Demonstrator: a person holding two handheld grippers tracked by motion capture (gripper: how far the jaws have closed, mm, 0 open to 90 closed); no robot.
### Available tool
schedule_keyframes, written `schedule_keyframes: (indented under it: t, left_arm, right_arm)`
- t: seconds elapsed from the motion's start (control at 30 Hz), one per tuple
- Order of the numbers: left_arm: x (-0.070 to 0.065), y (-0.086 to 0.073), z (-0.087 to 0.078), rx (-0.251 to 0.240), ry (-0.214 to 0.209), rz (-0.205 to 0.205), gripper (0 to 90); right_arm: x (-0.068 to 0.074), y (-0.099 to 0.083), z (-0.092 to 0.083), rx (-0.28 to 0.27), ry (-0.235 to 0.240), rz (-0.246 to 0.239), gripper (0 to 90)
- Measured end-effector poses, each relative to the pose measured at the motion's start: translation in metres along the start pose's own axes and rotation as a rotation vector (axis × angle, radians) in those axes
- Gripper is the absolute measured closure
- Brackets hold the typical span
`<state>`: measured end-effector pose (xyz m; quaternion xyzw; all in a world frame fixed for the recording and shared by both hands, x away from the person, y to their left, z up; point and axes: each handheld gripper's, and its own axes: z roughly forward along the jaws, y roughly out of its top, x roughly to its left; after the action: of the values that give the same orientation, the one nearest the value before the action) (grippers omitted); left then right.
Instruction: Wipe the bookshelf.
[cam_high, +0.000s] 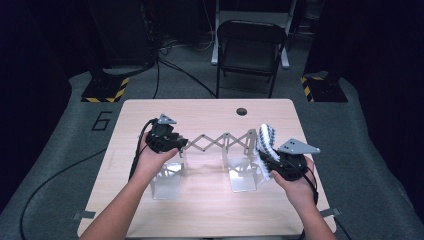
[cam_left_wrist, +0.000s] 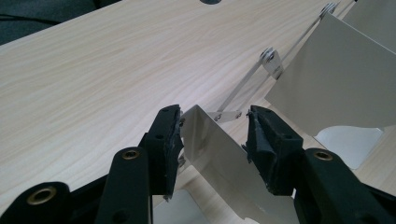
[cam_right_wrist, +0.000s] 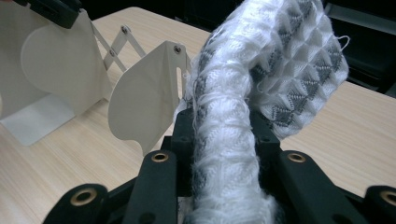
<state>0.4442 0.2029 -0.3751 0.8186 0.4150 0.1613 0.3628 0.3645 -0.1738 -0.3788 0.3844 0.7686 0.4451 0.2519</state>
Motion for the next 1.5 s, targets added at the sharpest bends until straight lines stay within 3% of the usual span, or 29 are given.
schedule_keyframes:
  t: [0.3, 0.5, 0.63, 0.9, 1.07, 1.23, 1.33, 1.4, 1.5]
  left_arm:
    - [-0.007, -0.001, 0.007, 0.028, 0.004, 0.02, 59.1]
    - [-0.005, -0.003, 0.005, 0.022, -0.011, 0.006, 63.2]
    - [-0.006, -0.004, 0.004, 0.023, -0.008, 0.004, 66.2]
    - [-0.011, -0.005, 0.003, 0.037, 0.0, 0.021, 68.4]
    - [-0.012, -0.005, 0.003, 0.036, 0.007, 0.012, 68.8]
    - [-0.013, -0.006, 0.003, 0.031, 0.012, 0.01, 68.8]
    - [-0.013, -0.005, 0.003, 0.032, 0.014, 0.009, 68.7]
    - [-0.012, -0.006, 0.004, 0.031, 0.014, 0.009, 68.7]
    - [-0.012, -0.006, 0.004, 0.028, 0.013, 0.009, 68.7]
  right_arm:
    - [0.008, 0.0, 0.005, 0.023, -0.065, -0.051, 69.6]
    - [-0.007, -0.003, 0.0, 0.039, -0.105, -0.047, 72.0]
    - [-0.015, -0.005, -0.001, 0.041, -0.107, -0.045, 72.5]
    - [-0.019, -0.004, 0.001, 0.046, -0.128, -0.05, 73.0]
    - [-0.01, -0.003, -0.001, 0.029, -0.107, -0.072, 73.9]
    - [0.006, 0.002, -0.009, -0.038, -0.086, -0.079, 74.5]
    - [0.019, 0.007, -0.012, -0.073, -0.049, -0.093, 74.6]
    - [0.031, 0.009, -0.007, -0.063, -0.023, -0.102, 74.6]
    - [0.037, 0.005, 0.001, -0.034, -0.015, -0.108, 74.6]
